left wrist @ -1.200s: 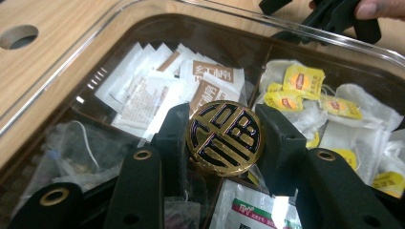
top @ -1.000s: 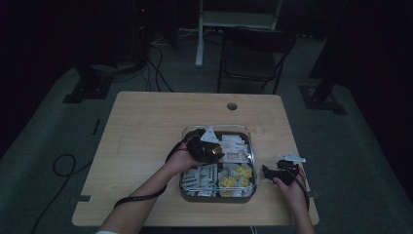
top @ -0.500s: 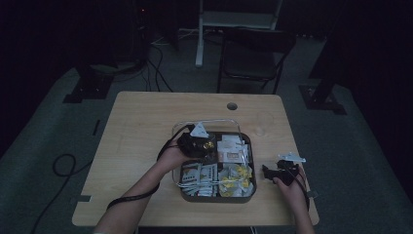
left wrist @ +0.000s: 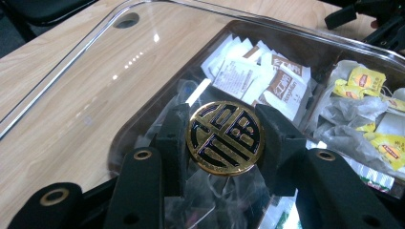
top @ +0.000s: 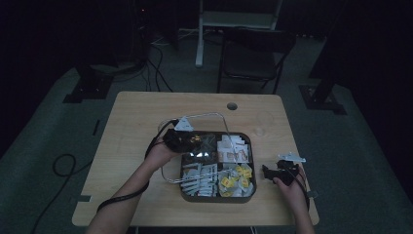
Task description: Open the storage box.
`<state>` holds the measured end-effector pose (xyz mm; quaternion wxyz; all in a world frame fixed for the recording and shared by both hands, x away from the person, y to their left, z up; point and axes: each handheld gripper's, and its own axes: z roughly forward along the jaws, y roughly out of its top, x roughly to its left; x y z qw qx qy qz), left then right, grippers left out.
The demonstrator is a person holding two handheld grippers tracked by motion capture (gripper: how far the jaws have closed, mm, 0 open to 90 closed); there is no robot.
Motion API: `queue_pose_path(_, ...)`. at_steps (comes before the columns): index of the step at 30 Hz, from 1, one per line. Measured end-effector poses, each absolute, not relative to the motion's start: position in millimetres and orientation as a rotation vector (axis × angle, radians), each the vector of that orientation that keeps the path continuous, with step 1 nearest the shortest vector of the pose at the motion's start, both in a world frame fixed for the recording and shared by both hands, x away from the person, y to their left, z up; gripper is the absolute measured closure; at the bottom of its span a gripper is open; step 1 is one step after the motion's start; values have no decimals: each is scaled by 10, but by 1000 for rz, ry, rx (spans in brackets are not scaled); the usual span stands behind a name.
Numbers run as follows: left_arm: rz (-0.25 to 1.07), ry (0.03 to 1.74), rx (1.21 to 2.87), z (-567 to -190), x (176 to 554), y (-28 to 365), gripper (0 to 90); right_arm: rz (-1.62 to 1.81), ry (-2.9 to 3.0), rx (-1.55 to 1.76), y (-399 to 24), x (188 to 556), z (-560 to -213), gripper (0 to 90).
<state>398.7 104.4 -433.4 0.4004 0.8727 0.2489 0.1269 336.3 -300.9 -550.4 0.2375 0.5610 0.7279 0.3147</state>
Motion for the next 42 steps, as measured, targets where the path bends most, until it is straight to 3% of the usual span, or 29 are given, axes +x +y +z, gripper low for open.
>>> queue_pose_path(25, 438, 811, 2123, -4223, 4057, 1822, 596, 862, 1995, 1538, -3009, 3363, -5504, 127)
queue_pose_path(42, 496, 980, 2057, -4389, 4097, 2318, 597, 862, 1995, 1540, -3008, 3362, -5503, 127)
